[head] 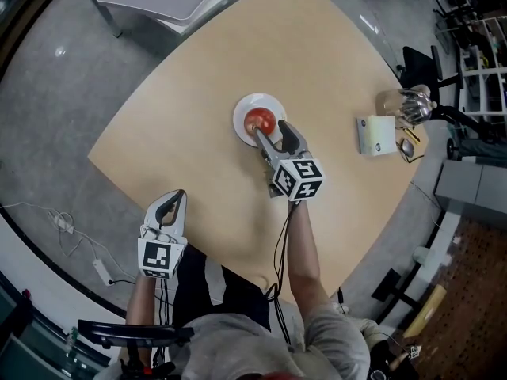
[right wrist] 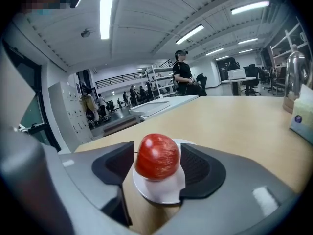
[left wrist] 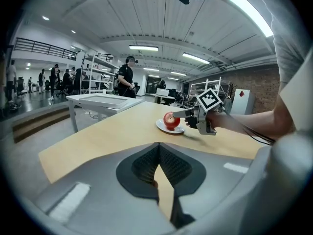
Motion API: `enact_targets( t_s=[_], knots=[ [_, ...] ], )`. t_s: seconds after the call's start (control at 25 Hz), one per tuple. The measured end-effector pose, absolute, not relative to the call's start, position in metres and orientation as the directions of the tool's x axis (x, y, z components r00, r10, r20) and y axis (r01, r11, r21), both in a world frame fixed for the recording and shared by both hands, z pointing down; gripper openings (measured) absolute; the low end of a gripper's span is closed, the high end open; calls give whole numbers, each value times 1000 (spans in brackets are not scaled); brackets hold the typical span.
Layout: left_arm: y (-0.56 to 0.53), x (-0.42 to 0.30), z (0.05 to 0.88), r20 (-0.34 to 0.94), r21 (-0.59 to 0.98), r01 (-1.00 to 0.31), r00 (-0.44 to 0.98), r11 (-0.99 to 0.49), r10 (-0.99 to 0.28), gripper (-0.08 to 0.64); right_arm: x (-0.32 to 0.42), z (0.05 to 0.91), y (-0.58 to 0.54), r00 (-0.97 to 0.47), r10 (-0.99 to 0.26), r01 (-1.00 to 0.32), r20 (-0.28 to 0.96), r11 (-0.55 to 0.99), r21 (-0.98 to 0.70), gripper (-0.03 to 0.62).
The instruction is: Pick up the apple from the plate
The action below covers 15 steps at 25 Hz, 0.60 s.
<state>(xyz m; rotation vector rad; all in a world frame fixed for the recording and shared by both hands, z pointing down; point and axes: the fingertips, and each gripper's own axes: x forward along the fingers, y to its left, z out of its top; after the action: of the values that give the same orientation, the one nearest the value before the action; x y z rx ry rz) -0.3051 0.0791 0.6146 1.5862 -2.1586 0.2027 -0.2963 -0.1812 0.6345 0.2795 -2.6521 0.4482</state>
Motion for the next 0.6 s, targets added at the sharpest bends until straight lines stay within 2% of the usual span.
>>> enact_targets(
  t_s=[0.6],
  knots=[
    [86,-304,621,487,176,-917,-236,359,-841,20,-302,641,-180,-887,-89,-241,453,926,-291,299]
  ],
)
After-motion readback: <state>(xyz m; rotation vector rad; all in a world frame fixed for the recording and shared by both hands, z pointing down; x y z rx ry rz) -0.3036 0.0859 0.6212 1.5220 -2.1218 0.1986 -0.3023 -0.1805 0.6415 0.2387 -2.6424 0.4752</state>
